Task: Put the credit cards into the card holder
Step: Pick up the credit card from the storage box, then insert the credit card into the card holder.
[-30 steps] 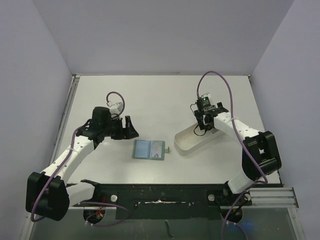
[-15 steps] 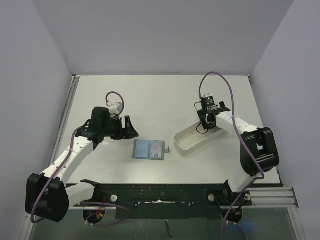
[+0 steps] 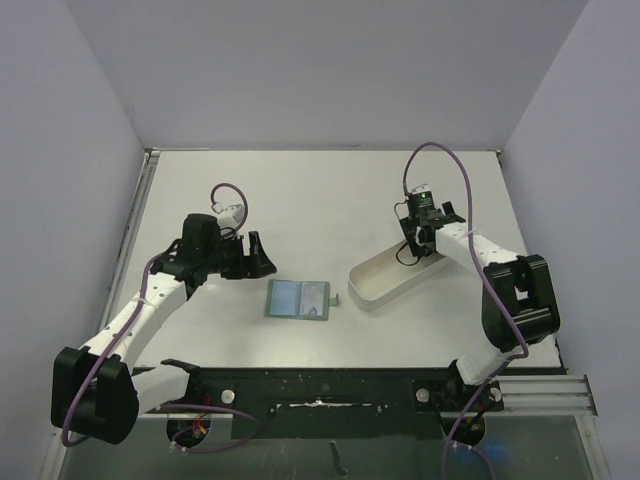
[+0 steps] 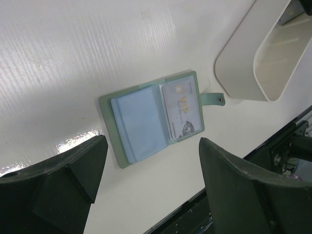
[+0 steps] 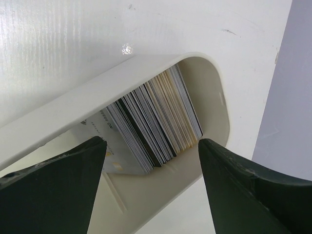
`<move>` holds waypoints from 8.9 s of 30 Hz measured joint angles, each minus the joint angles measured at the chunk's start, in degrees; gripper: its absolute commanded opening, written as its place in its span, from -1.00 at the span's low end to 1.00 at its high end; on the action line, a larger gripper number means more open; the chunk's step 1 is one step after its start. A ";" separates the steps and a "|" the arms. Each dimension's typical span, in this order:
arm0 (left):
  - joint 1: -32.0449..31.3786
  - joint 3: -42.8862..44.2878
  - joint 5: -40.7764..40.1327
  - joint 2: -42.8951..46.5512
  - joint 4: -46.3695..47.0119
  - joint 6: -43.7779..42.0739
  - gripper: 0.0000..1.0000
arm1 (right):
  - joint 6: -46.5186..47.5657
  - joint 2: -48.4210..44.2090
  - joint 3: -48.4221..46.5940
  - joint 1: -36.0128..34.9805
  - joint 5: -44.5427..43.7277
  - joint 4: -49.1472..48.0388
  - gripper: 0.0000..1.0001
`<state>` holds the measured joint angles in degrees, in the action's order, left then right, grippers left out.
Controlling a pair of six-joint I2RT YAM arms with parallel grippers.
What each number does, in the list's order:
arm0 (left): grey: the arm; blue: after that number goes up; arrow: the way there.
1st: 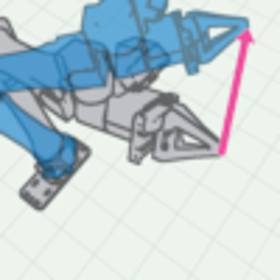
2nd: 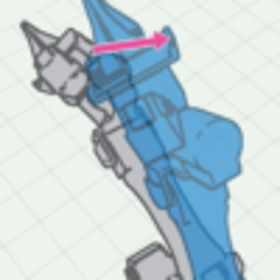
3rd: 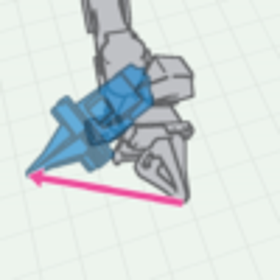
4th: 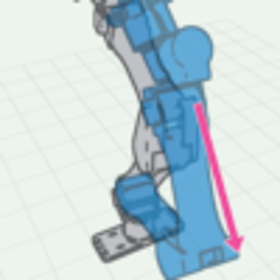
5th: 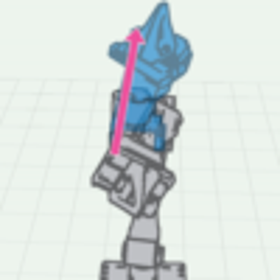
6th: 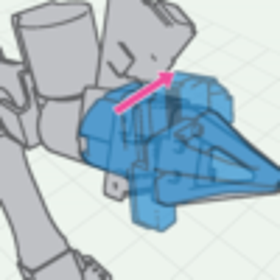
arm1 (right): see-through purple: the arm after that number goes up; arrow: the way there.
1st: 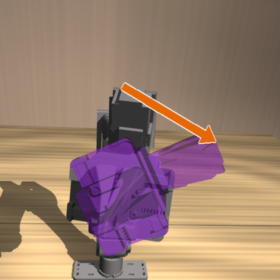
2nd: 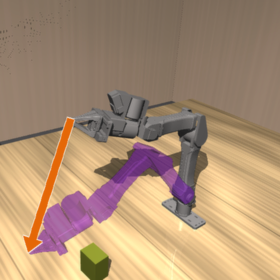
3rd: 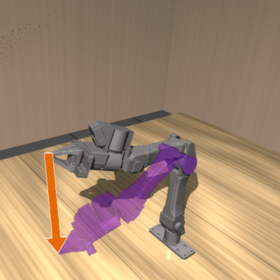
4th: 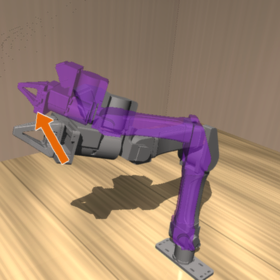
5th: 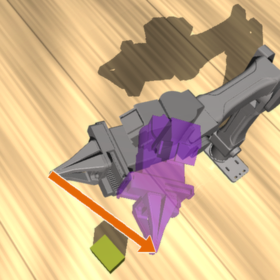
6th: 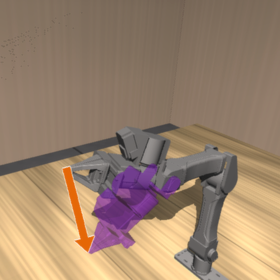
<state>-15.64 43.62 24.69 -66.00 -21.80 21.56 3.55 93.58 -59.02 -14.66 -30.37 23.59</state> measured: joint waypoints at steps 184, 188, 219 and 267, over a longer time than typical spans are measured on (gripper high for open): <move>-8.28 -17.07 -7.89 -8.41 13.33 23.96 -0.97 | -55.06 0.74 4.22 -32.37 38.21 -17.62 -0.94; -8.28 -17.25 -7.98 -8.26 13.46 24.26 -0.97 | -55.28 0.74 5.14 -31.50 39.41 -18.78 -0.94; -8.28 -17.38 -7.91 -8.26 13.75 24.28 -0.99 | -58.73 3.61 9.94 -29.51 46.10 -27.45 -0.91; -8.28 -17.66 -7.72 -8.22 14.38 24.28 -1.00 | -59.04 5.64 10.10 -28.89 44.37 -25.16 -0.72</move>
<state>-23.92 25.96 16.97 -74.22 -7.42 45.84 -55.48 99.22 -48.93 -43.55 14.00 -1.56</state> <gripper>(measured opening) 0.006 0.142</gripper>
